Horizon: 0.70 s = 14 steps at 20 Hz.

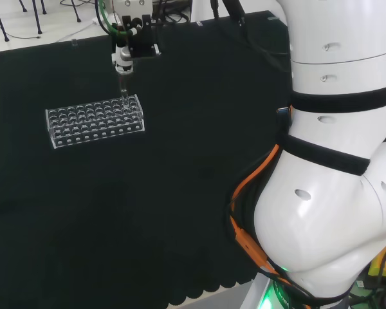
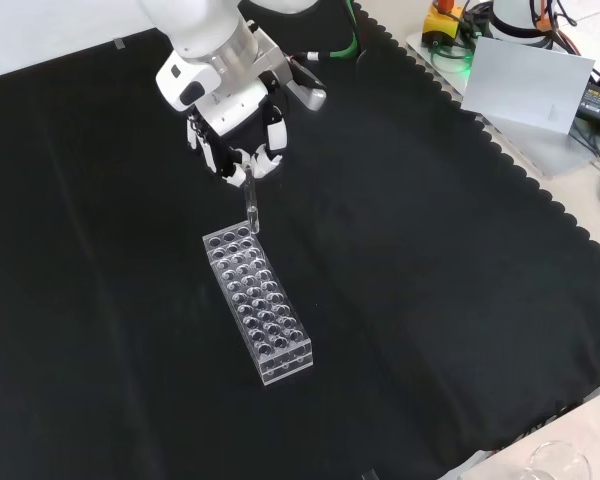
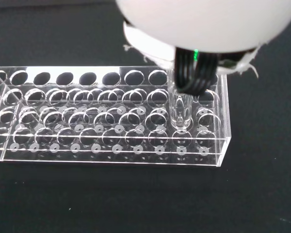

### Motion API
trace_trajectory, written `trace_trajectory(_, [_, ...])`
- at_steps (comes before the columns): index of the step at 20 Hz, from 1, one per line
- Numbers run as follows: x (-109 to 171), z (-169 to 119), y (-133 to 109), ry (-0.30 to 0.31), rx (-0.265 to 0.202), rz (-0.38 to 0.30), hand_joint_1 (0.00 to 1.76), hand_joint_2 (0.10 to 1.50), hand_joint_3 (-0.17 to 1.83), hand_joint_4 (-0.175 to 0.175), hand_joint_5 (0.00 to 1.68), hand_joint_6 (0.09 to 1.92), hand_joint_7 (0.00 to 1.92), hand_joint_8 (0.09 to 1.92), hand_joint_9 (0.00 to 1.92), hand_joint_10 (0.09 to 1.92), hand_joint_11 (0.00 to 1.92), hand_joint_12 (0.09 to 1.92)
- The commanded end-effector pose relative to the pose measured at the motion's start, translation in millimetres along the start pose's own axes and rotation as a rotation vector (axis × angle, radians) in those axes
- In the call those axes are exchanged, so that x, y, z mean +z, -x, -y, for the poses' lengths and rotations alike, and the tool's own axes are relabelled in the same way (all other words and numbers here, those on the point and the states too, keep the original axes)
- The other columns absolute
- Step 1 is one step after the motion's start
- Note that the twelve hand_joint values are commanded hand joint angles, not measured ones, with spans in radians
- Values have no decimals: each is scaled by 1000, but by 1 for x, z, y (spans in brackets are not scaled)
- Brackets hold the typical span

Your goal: Put the test tube back in the rack.

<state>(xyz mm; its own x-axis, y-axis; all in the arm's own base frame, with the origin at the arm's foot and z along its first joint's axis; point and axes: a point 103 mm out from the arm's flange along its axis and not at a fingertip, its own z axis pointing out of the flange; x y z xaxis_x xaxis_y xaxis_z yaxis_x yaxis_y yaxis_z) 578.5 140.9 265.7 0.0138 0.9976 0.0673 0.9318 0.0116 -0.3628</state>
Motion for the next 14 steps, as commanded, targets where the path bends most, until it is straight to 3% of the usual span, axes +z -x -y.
trace_trajectory(1, [6,-2,3,-2,2,-7,1449,451,912,-175,1365,580,1500,606,1350,518,974,1195])
trace_trajectory(14, [17,-15,5,-12,7,-9,1449,452,912,-175,1365,581,1500,607,1349,518,972,1197])
